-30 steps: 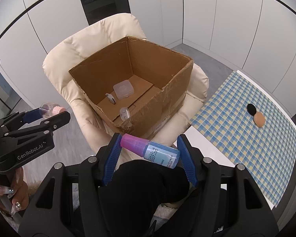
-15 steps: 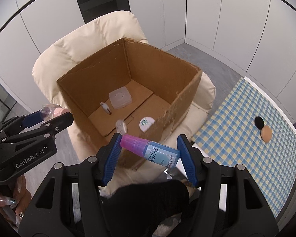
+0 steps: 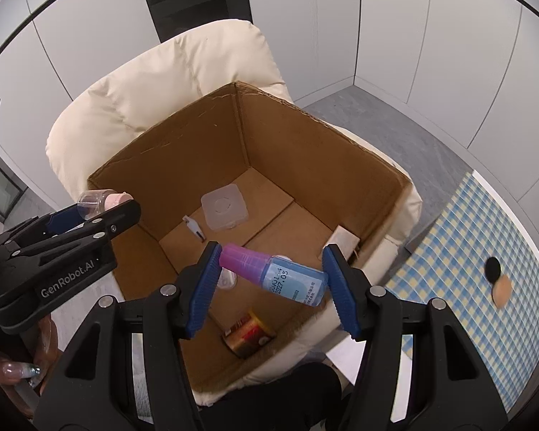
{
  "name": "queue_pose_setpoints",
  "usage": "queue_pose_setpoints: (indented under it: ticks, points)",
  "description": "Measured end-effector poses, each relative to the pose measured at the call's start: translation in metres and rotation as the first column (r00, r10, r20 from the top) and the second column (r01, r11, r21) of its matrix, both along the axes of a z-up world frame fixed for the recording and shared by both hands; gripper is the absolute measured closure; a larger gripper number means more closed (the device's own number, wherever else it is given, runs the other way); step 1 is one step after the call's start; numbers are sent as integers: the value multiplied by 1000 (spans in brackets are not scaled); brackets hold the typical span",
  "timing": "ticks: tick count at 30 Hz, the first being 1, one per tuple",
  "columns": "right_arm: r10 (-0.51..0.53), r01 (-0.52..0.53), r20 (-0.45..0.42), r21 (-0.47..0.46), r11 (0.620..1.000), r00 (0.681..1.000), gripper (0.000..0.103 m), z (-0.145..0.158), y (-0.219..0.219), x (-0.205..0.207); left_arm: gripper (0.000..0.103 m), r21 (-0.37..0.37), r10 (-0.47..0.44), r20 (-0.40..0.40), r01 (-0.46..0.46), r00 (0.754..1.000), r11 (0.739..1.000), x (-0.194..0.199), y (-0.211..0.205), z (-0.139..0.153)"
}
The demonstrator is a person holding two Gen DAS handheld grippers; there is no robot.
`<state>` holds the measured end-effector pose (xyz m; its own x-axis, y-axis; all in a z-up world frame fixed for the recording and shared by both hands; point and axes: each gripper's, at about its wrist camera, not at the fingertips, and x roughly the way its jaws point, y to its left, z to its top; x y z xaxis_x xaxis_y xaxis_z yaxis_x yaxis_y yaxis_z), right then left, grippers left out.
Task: Organize objects
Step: 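Open the right tool dropping the spray bottle in the box while the left tool releases the jar, then withdraw both open tools from the box toward the checked cloth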
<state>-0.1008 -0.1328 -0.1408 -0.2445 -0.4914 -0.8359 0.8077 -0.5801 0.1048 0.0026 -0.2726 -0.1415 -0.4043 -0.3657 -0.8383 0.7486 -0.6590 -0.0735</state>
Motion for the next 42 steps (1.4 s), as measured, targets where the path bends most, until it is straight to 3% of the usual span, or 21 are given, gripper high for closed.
queue_pose_setpoints:
  ticks: [17,18,20,22,26,42]
  points:
    - [48,-49,33,26,998,998,42,-37,-40,-16,41,7,22,24,-22,999,1000,-19,-20,-25]
    - [47,-47,32,13,999,998,40,-36,-39,-17,37,4,37,23,-37,999,999,-18,-21,-25]
    - [17,-17,26,17,1000,1000,20,-37,-39,-21,22,-6,81,20,-81,997,997,-13,-27,-25]
    - [-10,9,19,13,1000,1000,10,-36,-36,-26,6,-2,94,3,-94,996,996,-10,-30,-24]
    - [-21,23,68,-31,999,997,8,-35,-29,-35,5,41,99,-43,-97,994,994,-6,-32,-24]
    - [-30,31,68,-24,999,997,8,-37,-26,-35,5,32,93,4,-94,996,995,-8,-29,-29]
